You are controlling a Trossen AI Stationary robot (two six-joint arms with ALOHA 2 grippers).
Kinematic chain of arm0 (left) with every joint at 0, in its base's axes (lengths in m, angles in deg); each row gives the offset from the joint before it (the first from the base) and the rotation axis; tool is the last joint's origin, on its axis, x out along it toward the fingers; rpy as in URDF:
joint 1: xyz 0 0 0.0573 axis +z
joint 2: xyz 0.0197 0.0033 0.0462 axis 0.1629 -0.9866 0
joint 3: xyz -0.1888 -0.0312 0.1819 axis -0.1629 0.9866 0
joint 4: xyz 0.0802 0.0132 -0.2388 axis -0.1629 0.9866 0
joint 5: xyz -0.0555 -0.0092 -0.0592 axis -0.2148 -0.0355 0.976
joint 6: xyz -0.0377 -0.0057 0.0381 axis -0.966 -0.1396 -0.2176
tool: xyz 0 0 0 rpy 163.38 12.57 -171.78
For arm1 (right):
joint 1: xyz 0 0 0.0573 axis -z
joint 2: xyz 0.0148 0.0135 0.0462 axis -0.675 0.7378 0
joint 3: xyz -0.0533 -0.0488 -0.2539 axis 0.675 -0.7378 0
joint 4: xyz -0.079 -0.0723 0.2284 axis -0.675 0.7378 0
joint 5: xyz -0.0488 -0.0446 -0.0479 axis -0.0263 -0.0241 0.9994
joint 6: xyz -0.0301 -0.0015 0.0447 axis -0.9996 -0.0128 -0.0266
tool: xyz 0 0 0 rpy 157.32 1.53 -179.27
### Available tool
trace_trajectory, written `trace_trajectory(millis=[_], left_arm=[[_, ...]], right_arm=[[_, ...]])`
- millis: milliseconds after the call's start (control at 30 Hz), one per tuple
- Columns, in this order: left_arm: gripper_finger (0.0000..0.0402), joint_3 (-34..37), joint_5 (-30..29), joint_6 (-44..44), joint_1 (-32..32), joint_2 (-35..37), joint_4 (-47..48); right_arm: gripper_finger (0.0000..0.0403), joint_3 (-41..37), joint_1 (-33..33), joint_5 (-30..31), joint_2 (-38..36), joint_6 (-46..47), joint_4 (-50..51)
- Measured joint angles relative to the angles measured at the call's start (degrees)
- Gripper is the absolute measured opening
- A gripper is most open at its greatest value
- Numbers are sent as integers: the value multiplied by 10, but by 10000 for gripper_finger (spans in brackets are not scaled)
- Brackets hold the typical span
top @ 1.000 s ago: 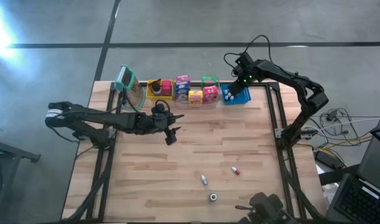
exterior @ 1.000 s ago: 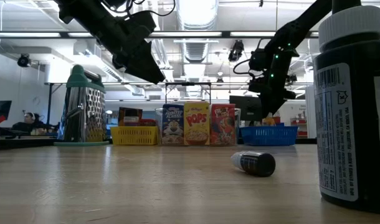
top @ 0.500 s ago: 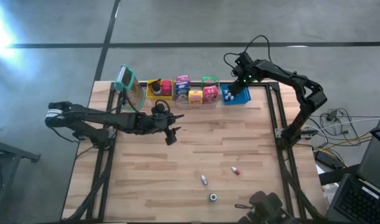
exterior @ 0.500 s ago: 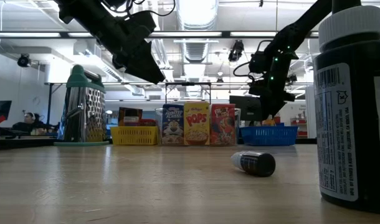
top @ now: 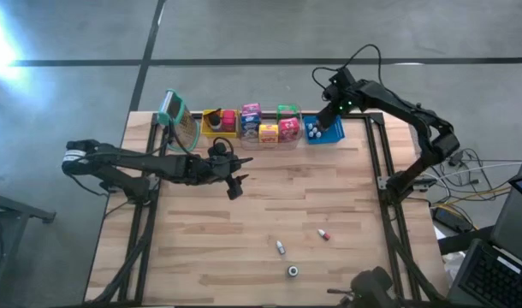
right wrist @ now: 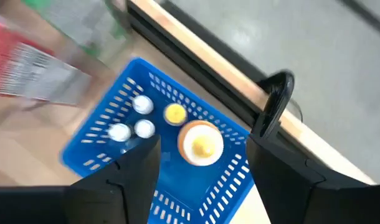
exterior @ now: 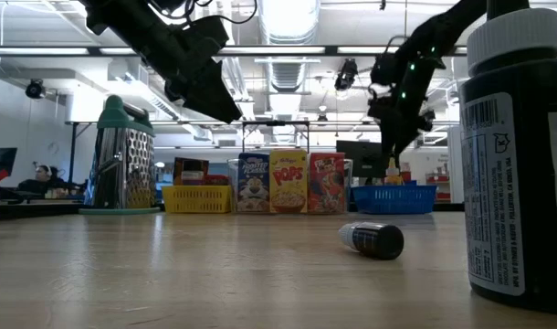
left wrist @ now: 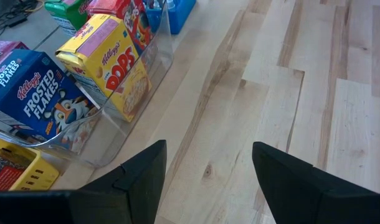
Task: Pick & Place Kitchen Items
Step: Put the blue bottle into the blue bin
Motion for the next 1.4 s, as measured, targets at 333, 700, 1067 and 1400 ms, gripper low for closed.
trace_trajectory(millis=[333,700,1067,1400], left_arm=[[243,0,0,0,0,0,0],[243,0,0,0,0,0,0],[243,0,0,0,0,0,0],[243,0,0,0,0,0,0]], right_arm=[[204,1,-41,0,-126,-15,1],[155,-1,-132,0,-252,-25,64],[80,-7,-298,-1,-331,58,115],[13,-14,-450,49,-340,100,114]])
